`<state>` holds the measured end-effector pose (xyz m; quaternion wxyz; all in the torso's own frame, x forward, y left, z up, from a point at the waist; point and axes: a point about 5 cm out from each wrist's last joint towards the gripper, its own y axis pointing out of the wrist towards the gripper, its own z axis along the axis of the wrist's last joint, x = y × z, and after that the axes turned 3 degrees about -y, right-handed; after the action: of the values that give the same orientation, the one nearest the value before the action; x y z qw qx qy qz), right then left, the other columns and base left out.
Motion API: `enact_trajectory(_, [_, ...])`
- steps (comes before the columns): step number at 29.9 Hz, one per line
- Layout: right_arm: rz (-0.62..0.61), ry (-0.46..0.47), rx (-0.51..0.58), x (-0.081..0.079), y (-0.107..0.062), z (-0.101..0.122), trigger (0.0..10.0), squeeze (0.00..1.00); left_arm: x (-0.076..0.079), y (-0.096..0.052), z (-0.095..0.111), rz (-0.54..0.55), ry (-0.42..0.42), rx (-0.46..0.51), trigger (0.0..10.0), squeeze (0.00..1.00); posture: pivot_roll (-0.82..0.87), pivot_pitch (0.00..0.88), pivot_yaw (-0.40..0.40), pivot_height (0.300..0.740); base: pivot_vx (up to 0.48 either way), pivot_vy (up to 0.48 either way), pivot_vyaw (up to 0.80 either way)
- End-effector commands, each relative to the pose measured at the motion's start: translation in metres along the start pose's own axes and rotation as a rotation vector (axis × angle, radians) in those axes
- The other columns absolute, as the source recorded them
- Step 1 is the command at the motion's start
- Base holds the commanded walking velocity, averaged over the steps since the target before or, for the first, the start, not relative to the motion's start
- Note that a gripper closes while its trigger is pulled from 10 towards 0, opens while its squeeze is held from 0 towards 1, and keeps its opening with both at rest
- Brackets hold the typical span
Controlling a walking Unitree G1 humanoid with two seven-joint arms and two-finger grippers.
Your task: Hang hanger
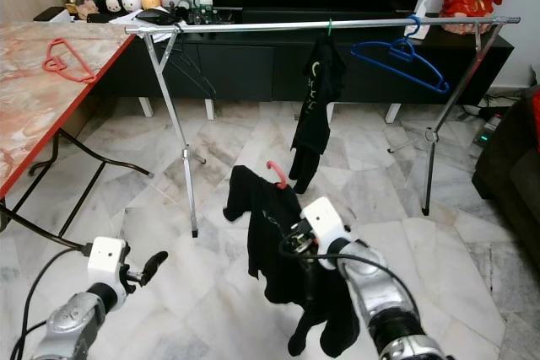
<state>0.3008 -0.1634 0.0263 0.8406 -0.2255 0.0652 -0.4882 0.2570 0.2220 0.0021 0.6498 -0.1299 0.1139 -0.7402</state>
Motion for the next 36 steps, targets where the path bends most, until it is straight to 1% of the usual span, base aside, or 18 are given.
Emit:
enact_trajectory(1, [-0.046, 0.044, 0.053, 0.007, -0.002, 0.009, 10.0, 0.0, -0.003, -0.001, 0.002, 0.029, -0.037, 0.017, 10.0, 0.0, -0.03, 0.0, -0.007, 0.74, 0.0, 0.0, 0.0])
enact_trajectory(3, [-0.032, 0.043, 0.04, 0.003, -0.002, 0.006, 10.0, 0.0, -0.001, 0.0, 0.005, 0.028, -0.052, 0.027, 10.0, 0.0, -0.03, 0.0, -0.007, 0.74, 0.0, 0.0, -0.75])
enact_trajectory(6, [-0.019, 0.031, 0.038, 0.001, -0.002, 0.005, 10.0, 0.0, 0.001, 0.001, 0.006, 0.005, -0.032, 0.024, 10.0, 0.0, -0.03, 0.0, -0.003, 0.74, 0.0, 0.0, -0.78])
enact_trajectory(8, [-0.017, 0.032, 0.044, 0.002, -0.001, 0.009, 10.0, 0.0, 0.002, 0.003, 0.009, -0.018, -0.024, 0.027, 10.0, 0.0, -0.03, 0.0, -0.002, 0.74, 0.0, 0.0, -0.78])
enact_trajectory(12, [-0.024, 0.028, 0.05, 0.006, -0.001, 0.013, 10.0, 0.0, 0.003, 0.005, 0.013, -0.013, -0.038, 0.035, 10.0, 0.0, -0.03, 0.0, -0.002, 0.74, 0.0, 0.0, -0.77])
enact_trajectory(15, [-0.016, 0.021, 0.048, 0.006, 0.0, 0.015, 10.0, 0.0, 0.005, 0.006, 0.014, -0.014, -0.045, 0.035, 10.0, 0.0, -0.03, 0.0, -0.003, 0.74, 0.0, 0.0, -0.77])
enact_trajectory(21, [-0.001, 0.012, 0.043, 0.001, 0.001, 0.014, 10.0, 0.0, 0.009, 0.007, 0.013, -0.02, -0.05, 0.034, 10.0, 0.0, -0.03, 0.0, -0.004, 0.74, 0.0, 0.0, -0.75])
enact_trajectory(25, [0.005, 0.013, 0.038, -0.001, 0.001, 0.012, 10.0, 0.0, 0.008, 0.005, 0.011, -0.018, -0.053, 0.028, 10.0, 0.0, -0.03, 0.0, -0.004, 0.74, 0.0, 0.0, -0.74])
enact_trajectory(27, [0.004, 0.017, 0.041, -0.001, 0.001, 0.012, 10.0, 0.0, 0.008, 0.005, 0.011, -0.018, -0.041, 0.019, 10.0, 0.0, -0.03, 0.0, -0.004, 0.74, 0.0, 0.0, -0.64])
enact_trajectory(31, [0.022, -0.021, 0.066, -0.003, 0.002, 0.016, 10.0, 0.0, 0.008, 0.005, 0.011, -0.013, -0.036, 0.022, 10.0, 0.0, -0.03, 0.0, -0.005, 0.74, 0.0, 0.0, 0.0])
enact_trajectory(36, [0.058, -0.034, 0.084, -0.006, 0.002, 0.02, 10.0, 0.0, 0.011, 0.008, 0.013, -0.02, -0.041, 0.03, 10.0, 0.0, -0.03, 0.0, -0.006, 0.74, 0.0, 0.0, 0.26])
